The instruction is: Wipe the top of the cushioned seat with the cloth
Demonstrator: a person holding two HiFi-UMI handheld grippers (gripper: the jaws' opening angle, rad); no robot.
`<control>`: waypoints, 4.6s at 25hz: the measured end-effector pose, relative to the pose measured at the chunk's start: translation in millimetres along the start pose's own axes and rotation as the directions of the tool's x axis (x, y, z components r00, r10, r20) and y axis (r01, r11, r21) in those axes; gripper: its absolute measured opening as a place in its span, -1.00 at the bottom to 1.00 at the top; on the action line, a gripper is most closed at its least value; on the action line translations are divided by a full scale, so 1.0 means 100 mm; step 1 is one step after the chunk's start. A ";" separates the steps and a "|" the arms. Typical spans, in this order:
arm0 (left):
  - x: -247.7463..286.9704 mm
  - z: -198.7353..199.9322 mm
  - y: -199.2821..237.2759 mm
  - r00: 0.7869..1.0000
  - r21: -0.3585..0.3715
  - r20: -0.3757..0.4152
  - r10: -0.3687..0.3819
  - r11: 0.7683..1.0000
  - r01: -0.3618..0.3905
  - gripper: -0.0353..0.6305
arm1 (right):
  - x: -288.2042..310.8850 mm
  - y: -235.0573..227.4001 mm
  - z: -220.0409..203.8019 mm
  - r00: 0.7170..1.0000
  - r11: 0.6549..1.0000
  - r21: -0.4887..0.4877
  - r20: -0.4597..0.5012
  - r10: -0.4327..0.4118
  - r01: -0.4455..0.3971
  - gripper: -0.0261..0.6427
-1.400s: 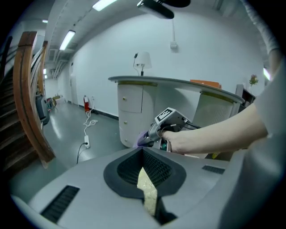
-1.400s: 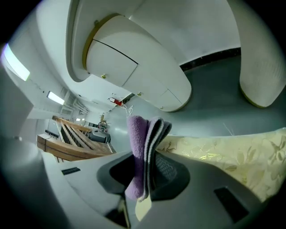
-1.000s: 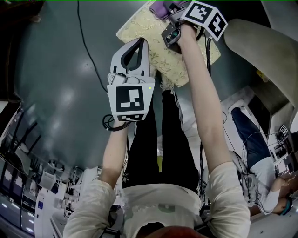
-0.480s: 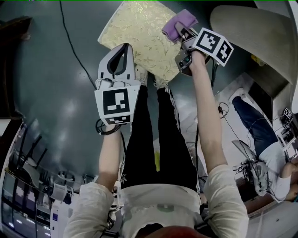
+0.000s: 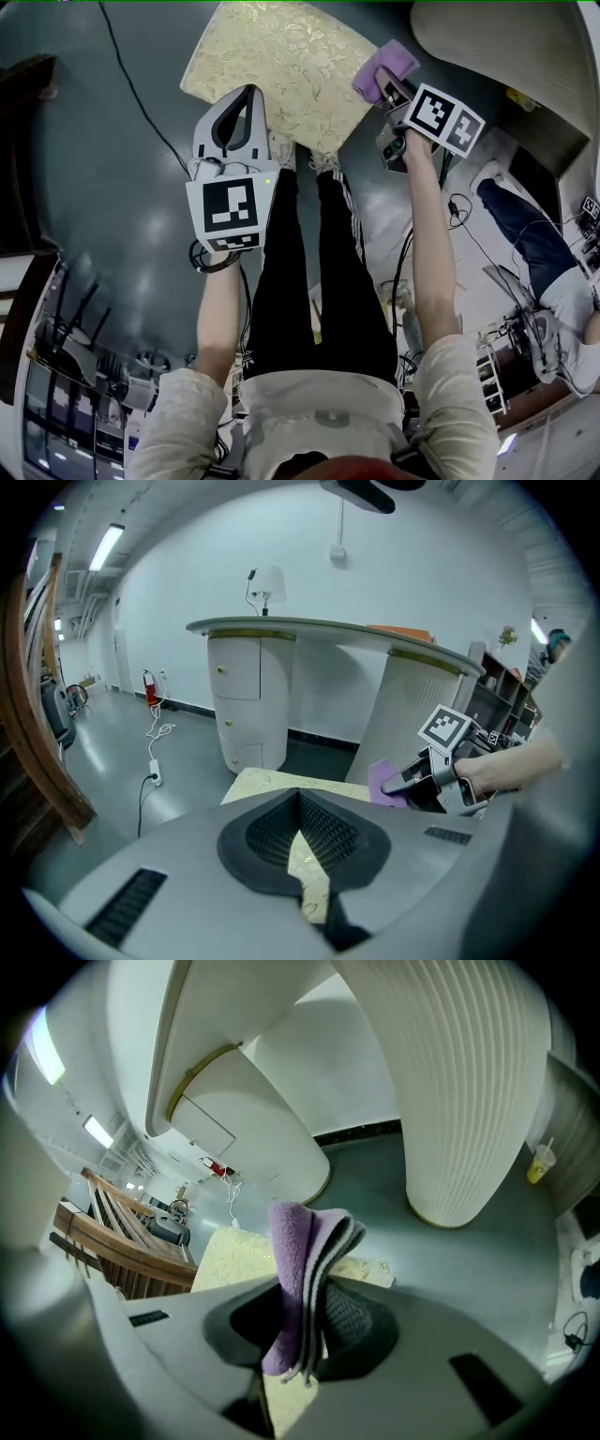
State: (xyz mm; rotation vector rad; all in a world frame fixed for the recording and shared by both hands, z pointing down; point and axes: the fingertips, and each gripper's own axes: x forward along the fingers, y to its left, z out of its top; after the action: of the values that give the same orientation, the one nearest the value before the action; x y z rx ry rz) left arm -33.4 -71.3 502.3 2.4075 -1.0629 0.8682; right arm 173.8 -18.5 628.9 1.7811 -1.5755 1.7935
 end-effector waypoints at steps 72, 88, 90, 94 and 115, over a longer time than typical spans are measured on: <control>-0.74 -0.27 0.86 0.976 -0.106 -0.009 0.216 0.971 -0.216 -0.92 | 1.52 2.46 -0.41 0.969 0.965 0.106 -0.024 0.245 -0.241 -0.66; -0.53 -0.01 0.43 0.990 -0.050 0.019 0.136 0.990 -0.135 -0.92 | 0.70 1.37 -0.52 0.992 0.990 0.060 -0.005 0.128 -0.127 -0.66; -0.52 0.02 0.36 0.992 -0.044 0.020 0.124 0.991 -0.123 -0.92 | 0.57 1.18 -0.57 0.994 0.993 0.048 -0.018 0.105 -0.104 -0.66; -0.48 0.07 0.29 0.993 -0.037 0.028 0.113 0.993 -0.112 -0.92 | 0.32 0.86 -0.67 0.998 0.998 0.039 -0.034 0.058 -0.057 -0.66; -0.28 0.18 -0.07 0.997 -0.016 0.027 0.072 0.997 -0.071 -0.92 | -0.28 -0.07 -0.80 0.997 0.999 -0.021 -0.059 -0.039 0.038 -0.66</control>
State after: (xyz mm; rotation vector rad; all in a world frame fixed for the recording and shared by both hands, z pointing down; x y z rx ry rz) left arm -36.0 -61.4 469.6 2.3884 -1.1683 0.8495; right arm 135.9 58.0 631.5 1.7206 -1.5213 1.7898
